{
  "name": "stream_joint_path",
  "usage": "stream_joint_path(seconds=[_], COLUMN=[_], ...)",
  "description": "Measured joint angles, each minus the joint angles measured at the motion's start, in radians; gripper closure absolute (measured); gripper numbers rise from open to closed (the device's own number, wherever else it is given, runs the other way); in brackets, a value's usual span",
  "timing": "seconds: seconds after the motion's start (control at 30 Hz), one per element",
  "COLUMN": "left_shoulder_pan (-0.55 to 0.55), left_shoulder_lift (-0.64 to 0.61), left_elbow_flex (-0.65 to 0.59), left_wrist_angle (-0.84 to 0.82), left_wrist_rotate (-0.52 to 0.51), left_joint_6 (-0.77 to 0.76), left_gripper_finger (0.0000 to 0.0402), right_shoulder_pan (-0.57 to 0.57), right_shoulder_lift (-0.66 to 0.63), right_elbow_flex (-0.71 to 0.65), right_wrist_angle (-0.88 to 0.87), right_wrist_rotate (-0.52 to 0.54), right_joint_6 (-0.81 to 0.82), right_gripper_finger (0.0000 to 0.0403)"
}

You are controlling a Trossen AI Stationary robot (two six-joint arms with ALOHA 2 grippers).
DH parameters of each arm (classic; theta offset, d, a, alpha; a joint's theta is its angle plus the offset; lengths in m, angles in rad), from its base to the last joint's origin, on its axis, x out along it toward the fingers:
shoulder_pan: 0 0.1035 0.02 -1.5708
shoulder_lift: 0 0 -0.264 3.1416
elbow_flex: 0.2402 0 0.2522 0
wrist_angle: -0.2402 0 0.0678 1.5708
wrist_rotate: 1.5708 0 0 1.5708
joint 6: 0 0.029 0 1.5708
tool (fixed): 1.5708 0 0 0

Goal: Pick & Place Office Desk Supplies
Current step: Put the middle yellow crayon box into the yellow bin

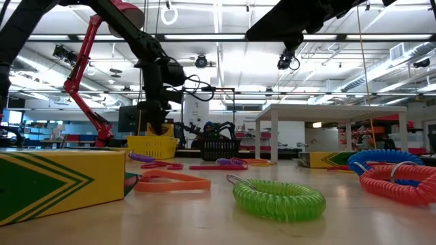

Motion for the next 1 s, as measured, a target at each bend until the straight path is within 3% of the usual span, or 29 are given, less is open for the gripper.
stream_joint_path(seconds=[0.7,1.0], left_shoulder_pan=[0.032,0.032], left_shoulder_lift=[0.000,0.000], left_elbow_flex=[0.000,0.000], left_wrist_angle=[-0.009,-0.013], left_wrist_rotate=[0.042,0.041], left_joint_6=[0.009,0.005], left_gripper_finger=[0.0290,0.0227], right_shoulder_pan=[0.000,0.000], right_shoulder_lift=[0.000,0.000], right_elbow_flex=[0.000,0.000], right_wrist_angle=[-0.001,-0.001], right_wrist_rotate=[0.000,0.000], right_joint_6=[0.000,0.000], right_gripper_finger=[0.0387,0.0387])
